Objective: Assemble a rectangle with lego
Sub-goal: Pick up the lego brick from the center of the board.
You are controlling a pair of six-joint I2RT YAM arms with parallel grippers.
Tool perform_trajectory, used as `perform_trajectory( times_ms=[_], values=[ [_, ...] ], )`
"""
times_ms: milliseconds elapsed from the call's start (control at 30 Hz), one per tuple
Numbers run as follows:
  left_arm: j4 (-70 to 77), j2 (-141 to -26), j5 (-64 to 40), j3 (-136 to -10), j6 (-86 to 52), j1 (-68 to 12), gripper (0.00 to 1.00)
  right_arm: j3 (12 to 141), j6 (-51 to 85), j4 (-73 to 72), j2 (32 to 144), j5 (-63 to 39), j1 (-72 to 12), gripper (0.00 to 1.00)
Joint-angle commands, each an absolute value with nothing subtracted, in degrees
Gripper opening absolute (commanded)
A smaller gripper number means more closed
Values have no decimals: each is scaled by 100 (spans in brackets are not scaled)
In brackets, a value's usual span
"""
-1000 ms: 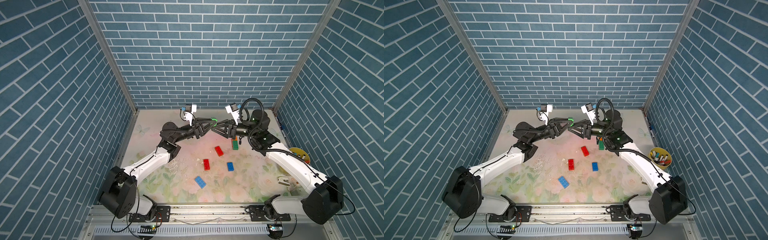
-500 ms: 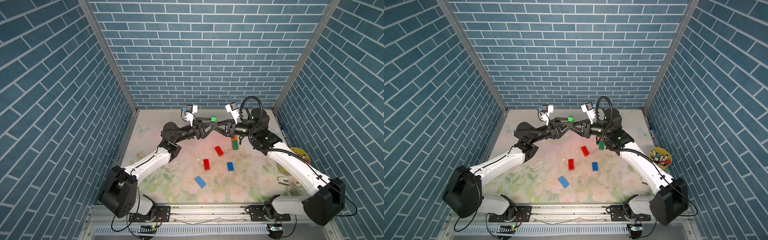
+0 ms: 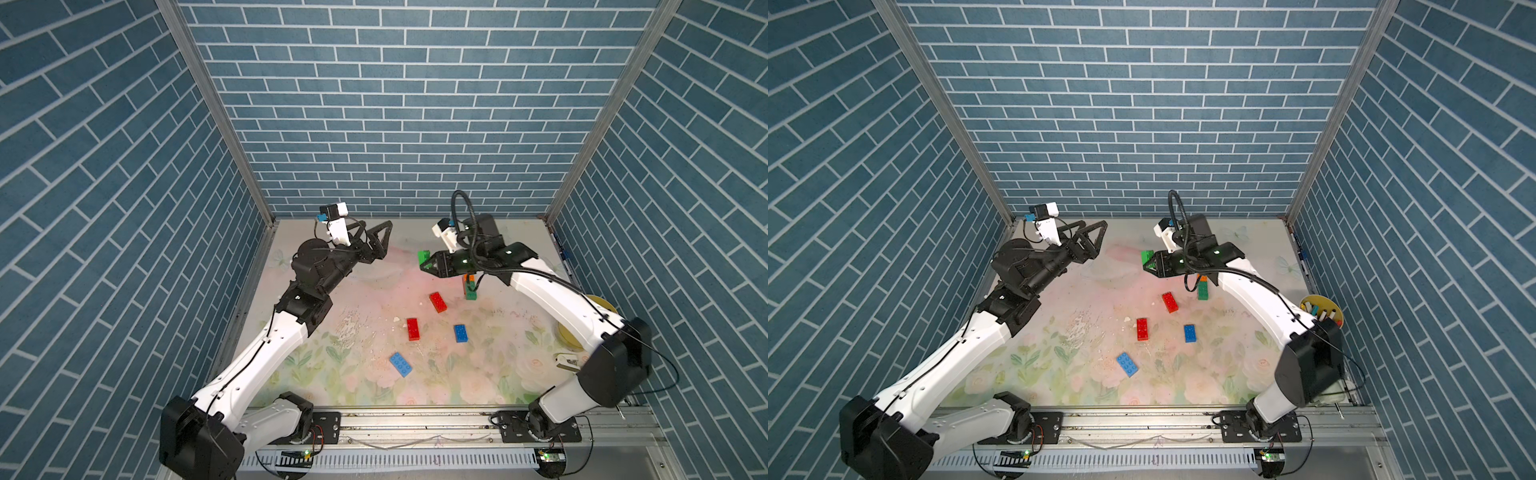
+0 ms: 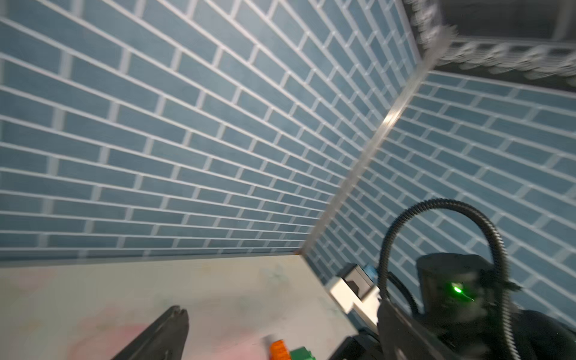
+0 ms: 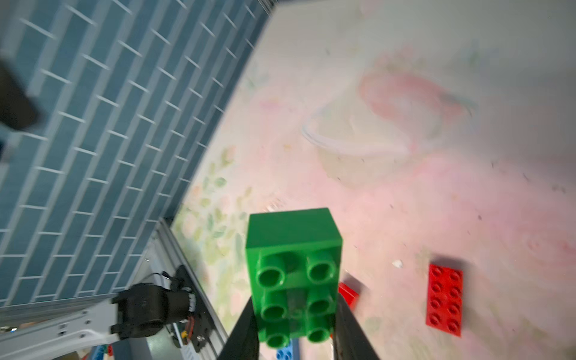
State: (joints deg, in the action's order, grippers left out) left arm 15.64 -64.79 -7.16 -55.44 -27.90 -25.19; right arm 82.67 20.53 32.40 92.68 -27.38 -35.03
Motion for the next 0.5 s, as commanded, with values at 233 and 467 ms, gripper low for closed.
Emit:
perform_trajectory(
  times_ms=[233,467],
  values=[
    [-759,-6935,1802,-5187,-2038,-2498,100,9481,1843,5095,11275,-756,-4159,21],
    [-580,-7013,1703,-4932,-2080,-2503,100,9920,2106,5344,11968,-404,-4230,22]
  ],
)
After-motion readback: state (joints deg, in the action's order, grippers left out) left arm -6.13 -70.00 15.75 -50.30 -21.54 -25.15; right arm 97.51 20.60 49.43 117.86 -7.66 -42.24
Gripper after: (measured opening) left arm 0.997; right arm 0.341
